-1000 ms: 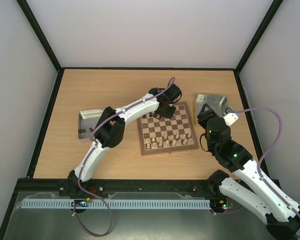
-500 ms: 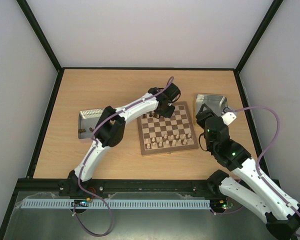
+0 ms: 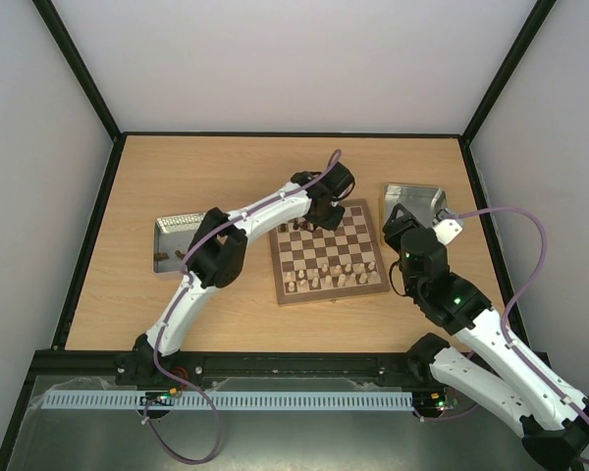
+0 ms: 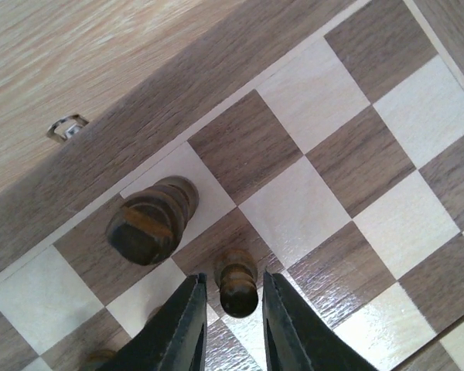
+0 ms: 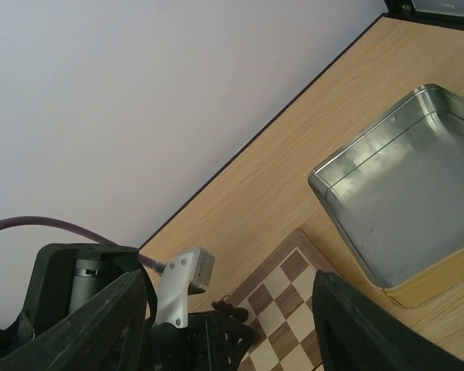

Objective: Set up the chess pieces on the board
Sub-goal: Place the chess piece on the chessboard, then pick up the chess piece from the storage box.

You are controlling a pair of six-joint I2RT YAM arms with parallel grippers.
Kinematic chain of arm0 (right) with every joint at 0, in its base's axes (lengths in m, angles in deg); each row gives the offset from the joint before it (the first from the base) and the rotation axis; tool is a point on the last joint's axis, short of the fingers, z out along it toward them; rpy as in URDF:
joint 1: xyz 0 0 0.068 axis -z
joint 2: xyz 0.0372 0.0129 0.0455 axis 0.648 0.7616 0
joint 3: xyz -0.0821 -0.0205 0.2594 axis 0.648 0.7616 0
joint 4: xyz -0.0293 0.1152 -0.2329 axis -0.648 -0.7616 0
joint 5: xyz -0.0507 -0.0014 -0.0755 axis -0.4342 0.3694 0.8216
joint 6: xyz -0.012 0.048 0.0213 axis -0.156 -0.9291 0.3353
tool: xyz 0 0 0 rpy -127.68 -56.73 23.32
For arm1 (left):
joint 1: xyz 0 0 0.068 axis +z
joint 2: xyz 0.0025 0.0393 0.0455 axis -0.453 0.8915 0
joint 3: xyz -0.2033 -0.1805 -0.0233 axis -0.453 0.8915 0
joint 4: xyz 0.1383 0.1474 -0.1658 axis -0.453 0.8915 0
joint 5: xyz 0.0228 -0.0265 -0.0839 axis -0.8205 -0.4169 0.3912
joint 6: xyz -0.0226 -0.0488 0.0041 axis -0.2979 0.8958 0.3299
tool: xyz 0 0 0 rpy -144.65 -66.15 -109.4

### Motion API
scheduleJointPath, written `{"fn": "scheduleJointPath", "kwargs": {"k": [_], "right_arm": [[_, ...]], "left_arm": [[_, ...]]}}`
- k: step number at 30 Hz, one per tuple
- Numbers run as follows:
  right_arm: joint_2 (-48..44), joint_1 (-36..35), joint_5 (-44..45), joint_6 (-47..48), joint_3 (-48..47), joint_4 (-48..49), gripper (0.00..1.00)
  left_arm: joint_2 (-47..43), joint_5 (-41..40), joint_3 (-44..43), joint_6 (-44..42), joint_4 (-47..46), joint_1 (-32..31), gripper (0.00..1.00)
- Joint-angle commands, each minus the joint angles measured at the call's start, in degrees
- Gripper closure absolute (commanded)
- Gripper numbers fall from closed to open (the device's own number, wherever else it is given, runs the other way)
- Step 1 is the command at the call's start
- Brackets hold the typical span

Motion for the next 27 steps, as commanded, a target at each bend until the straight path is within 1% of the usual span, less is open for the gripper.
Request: {"fn": "scheduleJointPath", "kwargs": {"k": [1, 2, 8, 11, 13, 16, 20, 21, 23, 27], "right_arm": [[0.3, 0.1, 0.8, -0.2, 0.3, 0.2, 0.42], [0.3, 0.1, 0.6, -0.2, 0.2, 0.3, 0.42], [0.7, 0.1, -0.6, -0.2, 0.2, 1.1, 0.42], [0.7, 0.1, -0.8, -0.2, 0.2, 1.2, 0.42], [0.6, 0.1, -1.1, -0.3, 0.5, 1.5, 0.42], [0.7, 0.1, -1.7, -0.4, 1.0, 2.3, 0.42], [1.7, 0.1, -3.0, -0.4, 1.5, 3.6, 0.42], [2.1, 0.1, -3.3, -0.5, 1.6, 3.9, 0.42], [2.8, 0.1, -4.0, -0.4, 1.6, 4.5, 0.42], [4.3, 0.1, -5.4, -0.7, 1.9, 5.8, 0.42]], "left_arm": [[-0.3, 1.7, -2.1, 0.1, 0.7, 0.7, 0.73], [-1.2, 2.1, -2.1, 0.3, 0.6, 0.8, 0.69], [-7.2, 5.6, -1.6, 1.3, -0.2, 1.7, 0.62], [-12.1, 5.0, 1.8, 2.4, -1.3, 2.3, 0.58], [-16.7, 3.3, 7.1, 3.3, -3.2, 3.0, 0.54], [-24.3, -0.3, 17.8, 5.5, -6.7, 4.9, 0.51], [-35.6, -5.1, 35.9, 10.1, -12.1, 9.3, 0.5], [-38.1, -5.9, 41.6, 11.2, -13.3, 10.7, 0.5], [-44.1, -6.0, 49.4, 13.5, -15.3, 13.8, 0.53], [-52.0, -6.0, 61.1, 16.9, -18.0, 20.2, 0.62]]}}
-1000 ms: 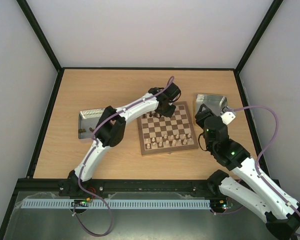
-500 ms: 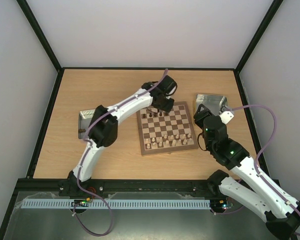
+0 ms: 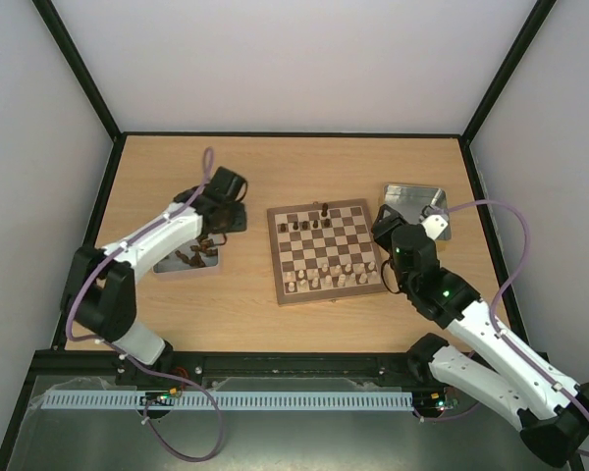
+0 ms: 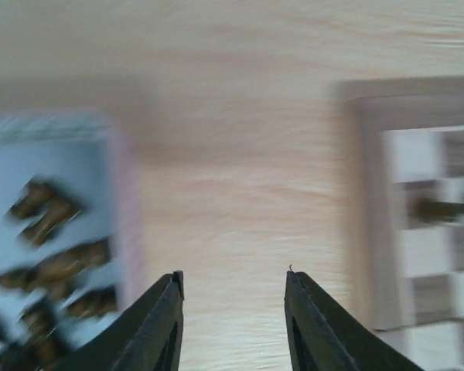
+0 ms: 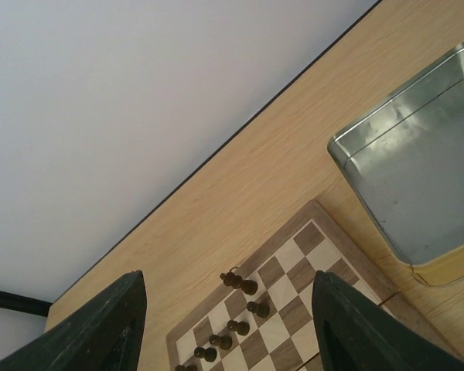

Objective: Set up the chess pieces on the board
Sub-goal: Pick up the chess piece from the storage box.

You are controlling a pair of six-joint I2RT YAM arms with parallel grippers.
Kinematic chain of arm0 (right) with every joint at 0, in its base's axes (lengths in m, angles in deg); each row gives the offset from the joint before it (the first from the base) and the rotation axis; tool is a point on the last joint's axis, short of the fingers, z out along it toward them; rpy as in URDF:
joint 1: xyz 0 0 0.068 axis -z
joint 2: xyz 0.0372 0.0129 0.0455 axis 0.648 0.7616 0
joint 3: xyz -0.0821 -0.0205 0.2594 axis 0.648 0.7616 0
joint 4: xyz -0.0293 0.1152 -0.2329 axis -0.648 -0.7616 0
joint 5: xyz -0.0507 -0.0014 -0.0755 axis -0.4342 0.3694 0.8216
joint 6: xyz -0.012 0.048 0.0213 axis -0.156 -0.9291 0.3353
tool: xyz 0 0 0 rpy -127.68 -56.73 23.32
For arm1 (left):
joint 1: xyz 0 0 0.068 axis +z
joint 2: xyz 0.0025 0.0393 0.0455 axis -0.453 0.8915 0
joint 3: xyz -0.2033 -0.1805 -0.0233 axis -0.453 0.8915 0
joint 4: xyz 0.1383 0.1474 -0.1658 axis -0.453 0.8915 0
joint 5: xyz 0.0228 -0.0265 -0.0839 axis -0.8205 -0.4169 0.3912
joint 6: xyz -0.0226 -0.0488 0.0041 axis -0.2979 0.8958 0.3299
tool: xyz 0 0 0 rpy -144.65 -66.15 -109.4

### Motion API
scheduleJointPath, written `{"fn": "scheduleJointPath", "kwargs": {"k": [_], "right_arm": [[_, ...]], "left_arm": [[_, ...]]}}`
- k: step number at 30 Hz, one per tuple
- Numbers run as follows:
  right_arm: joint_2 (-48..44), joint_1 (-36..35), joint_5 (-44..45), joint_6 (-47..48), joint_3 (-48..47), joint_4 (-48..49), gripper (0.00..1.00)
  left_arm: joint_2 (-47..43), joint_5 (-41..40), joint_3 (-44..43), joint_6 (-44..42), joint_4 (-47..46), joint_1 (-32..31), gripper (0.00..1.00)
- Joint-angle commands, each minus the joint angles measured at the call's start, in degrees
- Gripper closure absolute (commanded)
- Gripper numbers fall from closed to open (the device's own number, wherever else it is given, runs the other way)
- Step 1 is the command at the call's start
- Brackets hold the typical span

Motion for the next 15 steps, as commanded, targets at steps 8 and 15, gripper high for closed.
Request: {"fn": "scheduleJointPath", "kwargs": {"k": [8, 15], "right_arm": [[3.5, 0.1, -2.7, -1.5, 0.9, 3.8, 0.42], [5.7, 0.1, -4.5, -1.7, 1.0, 5.6, 0.42]], "left_arm": [[-13.8, -1.4, 20.8, 7.1, -0.9, 12.1, 0.58], [-14.2, -4.6, 26.7, 6.9, -1.1, 13.2, 0.55]]}}
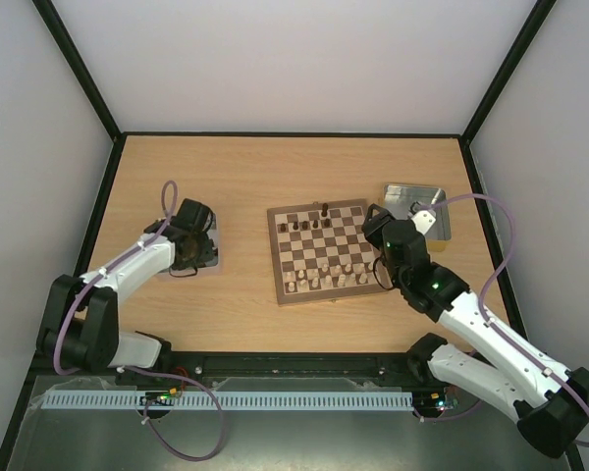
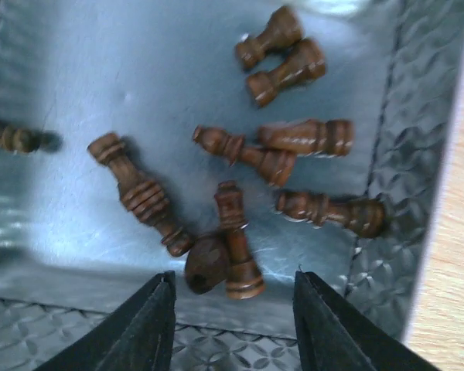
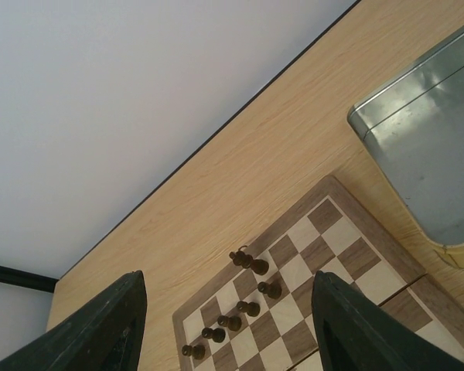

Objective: Set up the chess pieces on the board
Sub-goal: Pick up the chess piece from the storage box.

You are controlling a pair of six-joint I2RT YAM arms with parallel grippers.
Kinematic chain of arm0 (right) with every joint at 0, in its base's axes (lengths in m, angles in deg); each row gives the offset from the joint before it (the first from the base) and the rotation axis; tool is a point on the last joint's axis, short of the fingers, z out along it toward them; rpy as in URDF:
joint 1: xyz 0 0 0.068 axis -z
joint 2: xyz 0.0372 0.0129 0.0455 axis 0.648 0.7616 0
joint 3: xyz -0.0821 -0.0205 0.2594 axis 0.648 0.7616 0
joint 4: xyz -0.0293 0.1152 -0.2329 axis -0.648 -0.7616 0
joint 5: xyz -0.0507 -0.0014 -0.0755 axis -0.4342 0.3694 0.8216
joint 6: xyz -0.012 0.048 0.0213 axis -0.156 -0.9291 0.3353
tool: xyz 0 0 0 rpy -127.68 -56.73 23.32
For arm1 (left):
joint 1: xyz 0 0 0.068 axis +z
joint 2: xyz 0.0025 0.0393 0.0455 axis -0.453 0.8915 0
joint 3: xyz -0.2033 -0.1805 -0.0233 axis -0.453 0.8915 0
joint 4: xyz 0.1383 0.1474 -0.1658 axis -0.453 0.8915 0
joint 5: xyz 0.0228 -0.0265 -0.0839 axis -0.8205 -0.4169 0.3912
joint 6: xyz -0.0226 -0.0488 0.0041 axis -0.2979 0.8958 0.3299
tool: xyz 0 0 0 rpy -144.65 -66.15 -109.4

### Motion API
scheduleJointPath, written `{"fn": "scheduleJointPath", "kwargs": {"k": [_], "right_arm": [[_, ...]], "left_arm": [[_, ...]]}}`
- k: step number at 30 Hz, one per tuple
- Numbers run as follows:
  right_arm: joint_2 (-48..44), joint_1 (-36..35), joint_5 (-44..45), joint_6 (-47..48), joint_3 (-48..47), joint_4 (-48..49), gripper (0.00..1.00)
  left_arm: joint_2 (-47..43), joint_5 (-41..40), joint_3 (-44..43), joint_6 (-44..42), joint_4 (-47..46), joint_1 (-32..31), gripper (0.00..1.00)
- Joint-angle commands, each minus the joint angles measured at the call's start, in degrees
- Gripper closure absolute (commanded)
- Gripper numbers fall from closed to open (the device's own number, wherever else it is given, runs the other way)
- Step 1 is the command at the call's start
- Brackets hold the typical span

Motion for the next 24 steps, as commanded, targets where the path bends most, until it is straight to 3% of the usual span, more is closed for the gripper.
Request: {"fn": "scheduleJointPath", "kwargs": {"k": [1, 14, 16, 21, 24], "right_arm": [[1.4, 0.1, -0.9, -0.8, 0.5, 2.5, 0.42], [1.5, 0.1, -1.2, -1.0, 0.2, 2.5, 0.42], [1.5, 0.1, -1.0, -0.9, 0.3, 2.5, 0.42], [1.7, 0.1, -1.0, -0.8, 0.0, 2.4, 0.42], [1.5, 0.1, -0.8, -0.9, 0.2, 2.4, 0.42]], "left_arm": [[0.2, -2.2, 2.0, 0.5, -0.3, 0.6, 0.57], [5.2, -3.1, 1.8, -0.5, -4.1, 1.6, 0.63], [5.4, -3.3, 1.6, -0.5, -4.3, 1.6, 0.67], [4.8, -3.5, 0.0, -1.0, -3.4, 1.6, 0.87], [3.7, -5.4, -1.4, -1.6, -2.0, 1.6, 0.91]]}}
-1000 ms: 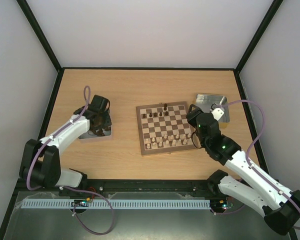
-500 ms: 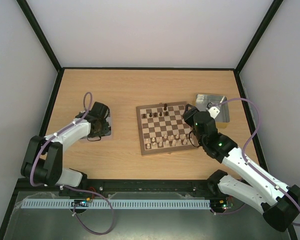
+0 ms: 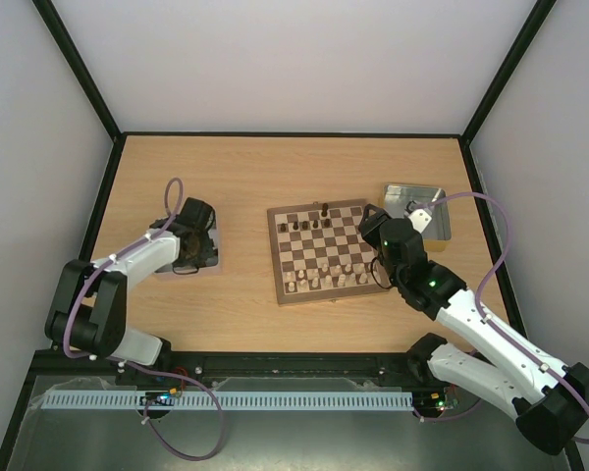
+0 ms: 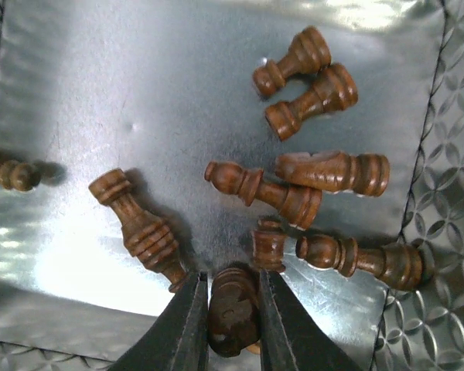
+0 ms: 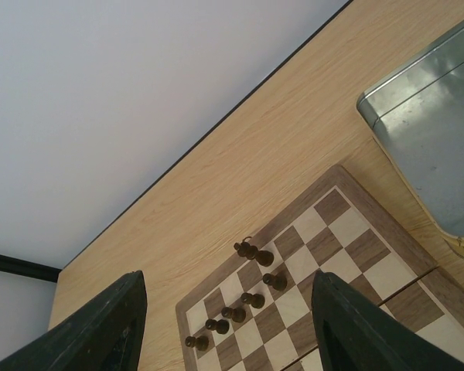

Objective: Set up the chess pieces on the board
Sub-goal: Pick up the chess piece from the storage box, then place the chess piece on the chessboard.

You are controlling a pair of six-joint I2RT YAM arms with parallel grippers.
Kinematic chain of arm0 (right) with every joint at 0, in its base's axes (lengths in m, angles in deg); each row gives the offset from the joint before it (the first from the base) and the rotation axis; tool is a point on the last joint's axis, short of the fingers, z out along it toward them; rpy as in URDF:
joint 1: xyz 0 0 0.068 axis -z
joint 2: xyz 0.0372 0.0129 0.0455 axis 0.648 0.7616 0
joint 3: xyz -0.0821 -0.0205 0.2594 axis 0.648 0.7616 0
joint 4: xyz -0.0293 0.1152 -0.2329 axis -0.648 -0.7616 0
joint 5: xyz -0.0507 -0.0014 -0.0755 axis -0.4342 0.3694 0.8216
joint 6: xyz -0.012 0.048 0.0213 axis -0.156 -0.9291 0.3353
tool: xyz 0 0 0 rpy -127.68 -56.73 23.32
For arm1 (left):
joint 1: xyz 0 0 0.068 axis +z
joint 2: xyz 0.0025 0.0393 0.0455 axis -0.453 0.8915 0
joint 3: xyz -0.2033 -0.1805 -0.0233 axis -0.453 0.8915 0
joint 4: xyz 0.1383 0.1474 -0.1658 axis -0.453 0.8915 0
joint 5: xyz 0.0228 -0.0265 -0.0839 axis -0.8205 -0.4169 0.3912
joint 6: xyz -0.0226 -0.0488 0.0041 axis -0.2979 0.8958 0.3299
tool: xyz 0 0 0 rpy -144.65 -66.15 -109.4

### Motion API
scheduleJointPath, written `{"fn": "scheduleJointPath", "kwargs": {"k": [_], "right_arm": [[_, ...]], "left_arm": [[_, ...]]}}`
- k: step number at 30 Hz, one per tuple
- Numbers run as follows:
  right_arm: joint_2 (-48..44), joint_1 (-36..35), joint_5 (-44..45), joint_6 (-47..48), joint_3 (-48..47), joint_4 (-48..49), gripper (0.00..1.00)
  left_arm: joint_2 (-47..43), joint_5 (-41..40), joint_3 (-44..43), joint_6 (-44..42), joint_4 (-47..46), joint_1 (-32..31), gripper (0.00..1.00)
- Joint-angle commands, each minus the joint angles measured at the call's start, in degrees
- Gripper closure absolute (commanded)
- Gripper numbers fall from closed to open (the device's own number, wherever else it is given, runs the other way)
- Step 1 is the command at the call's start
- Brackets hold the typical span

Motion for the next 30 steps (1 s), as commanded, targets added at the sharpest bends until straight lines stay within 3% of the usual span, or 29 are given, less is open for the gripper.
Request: {"fn": "scheduleJointPath", "kwargs": {"k": [1, 9, 15, 23, 30], "right_arm": [[-0.4, 0.1, 1.2, -0.7, 0.3, 1.0, 0.42], [-0.7, 0.1, 1.6, -0.8, 0.5, 0.9, 0.42], [-2.4, 0.1, 3.6, -1.1, 0.8, 0.5, 0.42], [-3.9, 0.1, 4.3, -1.7, 1.1, -1.0, 0.42], [-5.6, 0.1, 5.4, -1.6, 1.4, -2.3, 0.42]], "left_arm": [[-1.5, -3.0, -3.1, -0.9, 2.0, 0.3, 0.92], [-4.4, -1.0, -7.5, -2.3, 5.1, -0.7, 0.9], [-3.2, 2.9, -14.9, -2.9, 5.0, -7.2, 0.87], [10.8, 4.5, -30.2, -3.6, 3.0, -16.3, 0.86], [23.7, 2.8, -43.8, -5.0, 6.0, -20.6, 0.85]]}}
